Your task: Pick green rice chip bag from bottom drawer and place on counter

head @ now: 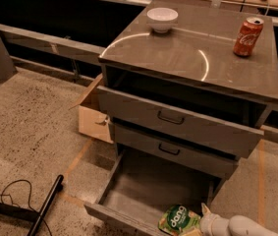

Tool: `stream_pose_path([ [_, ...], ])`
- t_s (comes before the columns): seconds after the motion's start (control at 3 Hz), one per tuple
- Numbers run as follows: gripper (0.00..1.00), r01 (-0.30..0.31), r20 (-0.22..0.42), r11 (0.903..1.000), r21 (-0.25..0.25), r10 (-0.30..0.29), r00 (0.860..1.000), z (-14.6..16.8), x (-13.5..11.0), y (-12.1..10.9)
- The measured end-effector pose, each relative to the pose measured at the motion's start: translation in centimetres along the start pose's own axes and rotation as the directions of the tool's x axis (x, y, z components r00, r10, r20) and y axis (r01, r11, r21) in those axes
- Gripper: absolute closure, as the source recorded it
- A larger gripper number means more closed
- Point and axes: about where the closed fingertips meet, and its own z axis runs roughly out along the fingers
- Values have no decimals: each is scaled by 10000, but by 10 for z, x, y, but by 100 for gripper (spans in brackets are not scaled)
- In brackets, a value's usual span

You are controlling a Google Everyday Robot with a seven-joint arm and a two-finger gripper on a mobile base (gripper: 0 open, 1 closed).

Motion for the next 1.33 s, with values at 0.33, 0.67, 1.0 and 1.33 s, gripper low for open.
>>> stream_pose_path([
  [0.33, 0, 471, -350, 9982, 382, -458, 9983, 30, 3, -17],
  [0.67, 0, 743, -639, 9960, 500, -710, 9954, 45, 8, -25],
  [1.0, 0, 917, -925, 9944, 518, -866, 9919, 58, 18, -28],
  [1.33, 0, 1027, -1225, 9937, 449, -966, 9878, 67, 30, -24],
])
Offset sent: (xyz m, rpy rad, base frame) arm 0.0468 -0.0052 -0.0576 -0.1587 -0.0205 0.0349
